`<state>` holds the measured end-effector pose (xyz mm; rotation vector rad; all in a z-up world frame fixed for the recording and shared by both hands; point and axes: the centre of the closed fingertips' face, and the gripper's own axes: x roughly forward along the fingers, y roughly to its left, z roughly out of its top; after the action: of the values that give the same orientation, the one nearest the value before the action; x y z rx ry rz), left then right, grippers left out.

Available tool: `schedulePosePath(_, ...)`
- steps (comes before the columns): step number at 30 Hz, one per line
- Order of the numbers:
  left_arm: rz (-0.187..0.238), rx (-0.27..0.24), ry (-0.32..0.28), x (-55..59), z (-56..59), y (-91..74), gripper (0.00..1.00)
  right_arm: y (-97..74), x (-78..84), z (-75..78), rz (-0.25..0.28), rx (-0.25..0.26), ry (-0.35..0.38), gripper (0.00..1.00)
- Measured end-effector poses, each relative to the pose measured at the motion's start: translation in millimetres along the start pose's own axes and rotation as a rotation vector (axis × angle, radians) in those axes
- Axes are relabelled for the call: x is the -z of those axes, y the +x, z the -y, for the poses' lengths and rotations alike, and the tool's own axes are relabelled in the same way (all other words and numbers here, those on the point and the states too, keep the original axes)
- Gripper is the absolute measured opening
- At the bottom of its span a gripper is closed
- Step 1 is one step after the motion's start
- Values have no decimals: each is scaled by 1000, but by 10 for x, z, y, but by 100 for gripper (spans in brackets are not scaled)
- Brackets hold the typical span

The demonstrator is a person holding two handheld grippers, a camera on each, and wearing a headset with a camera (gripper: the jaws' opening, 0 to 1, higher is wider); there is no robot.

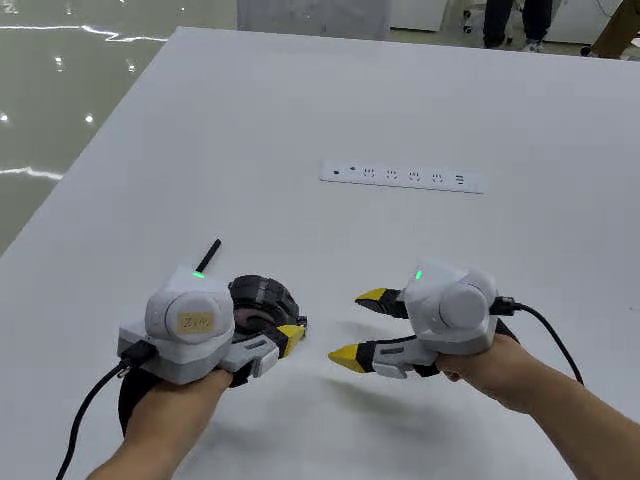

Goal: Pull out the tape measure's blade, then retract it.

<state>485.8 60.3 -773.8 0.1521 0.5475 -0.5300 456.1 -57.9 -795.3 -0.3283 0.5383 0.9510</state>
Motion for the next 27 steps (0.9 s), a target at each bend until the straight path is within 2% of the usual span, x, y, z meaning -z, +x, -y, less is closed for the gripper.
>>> schedulePosePath(4,12,15,0,5,-27,-70,82,-158,43,14,12,37,32,57)
schedulePosePath(8,26,61,15,4,8,-146,84,-330,101,25,15,74,53,60)
schedulePosePath(12,57,120,23,-50,62,-244,86,-502,140,2,26,107,86,64)
schedulePosePath(13,53,131,26,-44,69,-262,87,-537,152,-6,27,113,91,65)
schedulePosePath(20,72,183,53,-56,76,-423,92,-842,252,-83,60,165,155,70)
schedulePosePath(23,61,187,59,-2,57,-472,94,-963,293,-105,79,190,195,72)
schedulePosePath(27,41,217,54,110,75,-541,96,-1096,387,-159,82,213,225,74)
